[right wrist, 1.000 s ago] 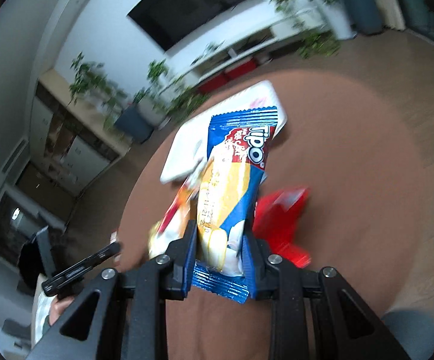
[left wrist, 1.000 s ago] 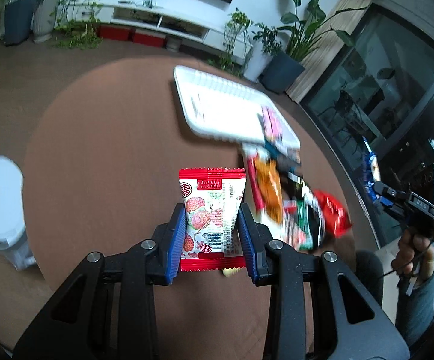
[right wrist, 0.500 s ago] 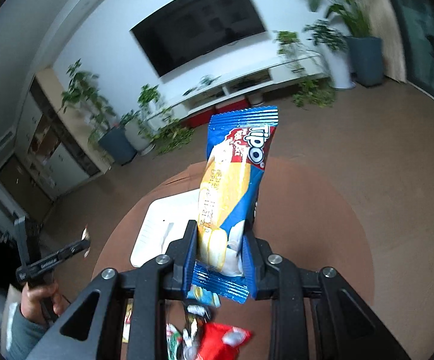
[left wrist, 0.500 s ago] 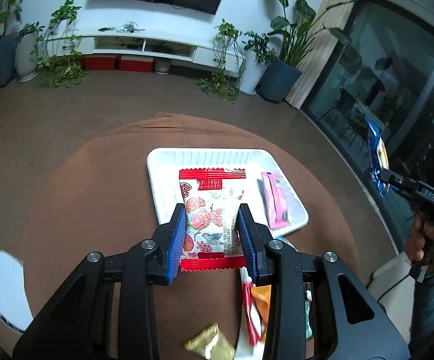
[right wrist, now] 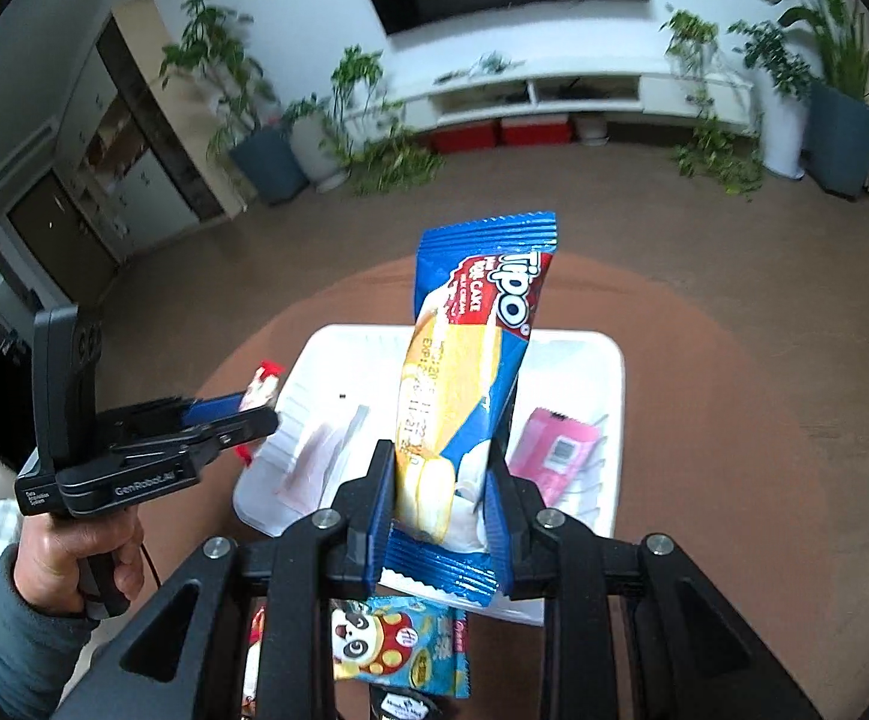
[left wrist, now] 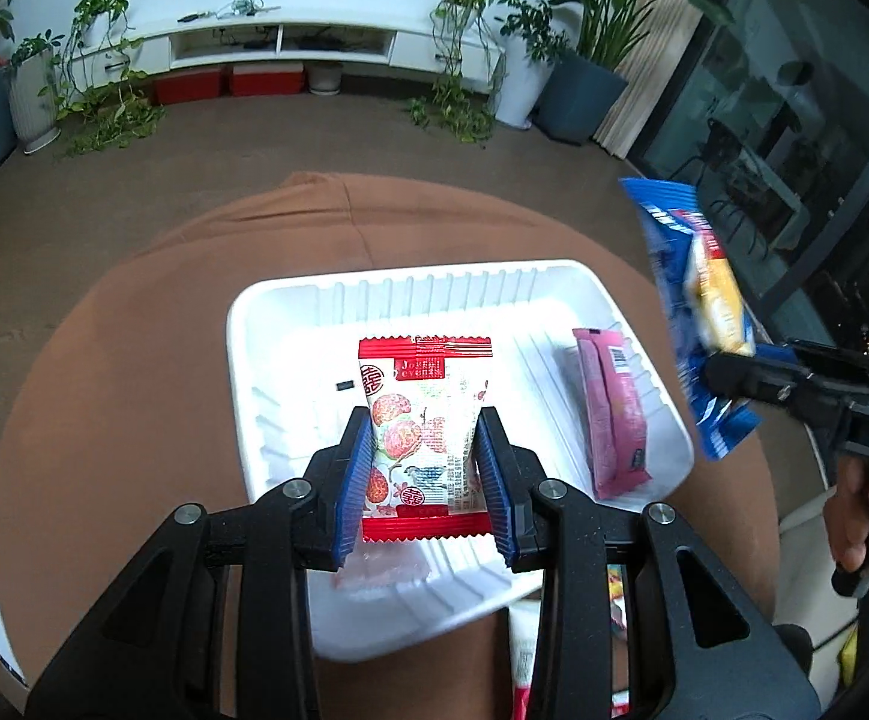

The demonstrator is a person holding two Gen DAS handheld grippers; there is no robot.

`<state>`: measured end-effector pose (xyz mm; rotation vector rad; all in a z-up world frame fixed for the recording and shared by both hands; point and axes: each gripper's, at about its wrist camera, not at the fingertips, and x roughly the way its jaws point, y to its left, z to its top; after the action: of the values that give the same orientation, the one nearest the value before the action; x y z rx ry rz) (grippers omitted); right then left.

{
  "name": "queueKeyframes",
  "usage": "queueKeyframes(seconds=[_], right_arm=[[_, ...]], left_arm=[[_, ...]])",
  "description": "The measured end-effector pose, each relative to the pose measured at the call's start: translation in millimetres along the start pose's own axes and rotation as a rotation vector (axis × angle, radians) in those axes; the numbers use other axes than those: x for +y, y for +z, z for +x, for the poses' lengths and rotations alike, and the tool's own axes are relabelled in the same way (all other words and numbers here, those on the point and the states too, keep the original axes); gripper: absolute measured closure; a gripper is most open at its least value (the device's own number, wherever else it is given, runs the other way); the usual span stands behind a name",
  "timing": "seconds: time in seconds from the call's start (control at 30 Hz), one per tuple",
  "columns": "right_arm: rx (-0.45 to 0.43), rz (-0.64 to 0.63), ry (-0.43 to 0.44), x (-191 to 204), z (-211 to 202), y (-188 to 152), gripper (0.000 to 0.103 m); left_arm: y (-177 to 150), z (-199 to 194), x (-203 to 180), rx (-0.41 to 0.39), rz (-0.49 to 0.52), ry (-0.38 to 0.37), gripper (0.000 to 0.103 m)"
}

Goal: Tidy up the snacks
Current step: 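Carry both packets into the white tray and lower them down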

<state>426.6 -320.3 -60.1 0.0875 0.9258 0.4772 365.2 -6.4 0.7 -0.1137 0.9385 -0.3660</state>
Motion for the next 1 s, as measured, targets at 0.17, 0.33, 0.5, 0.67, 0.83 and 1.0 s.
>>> queueKeyframes(seconds=[0.17, 0.33, 0.5, 0.67, 0.83, 1.0], right_arm=[[0.07, -0.018, -0.02, 3, 34, 1, 0.074], [0.114, -0.021, -0.03, -1, 54, -2, 0.074], [0.145, -0.021, -0.045, -5, 69, -7, 0.074], [0.17, -0.014, -0.059, -5, 83, -11, 0.074], [0.183, -0.001, -0.05, -7, 91, -14, 0.074], [0.185, -0.011, -0.047, -6, 93, -17, 0.073]], left_arm=[[-1, 30, -9, 0.031, 0.029, 0.022, 0.071], [-2, 54, -18, 0.049, 0.052, 0.038, 0.071], [-3, 76, -24, 0.066, 0.07, 0.057, 0.071], [0, 94, -29, 0.073, 0.08, 0.067, 0.071], [-1, 109, -35, 0.087, 0.094, 0.071, 0.07], [-2, 117, -35, 0.097, 0.093, 0.069, 0.07]])
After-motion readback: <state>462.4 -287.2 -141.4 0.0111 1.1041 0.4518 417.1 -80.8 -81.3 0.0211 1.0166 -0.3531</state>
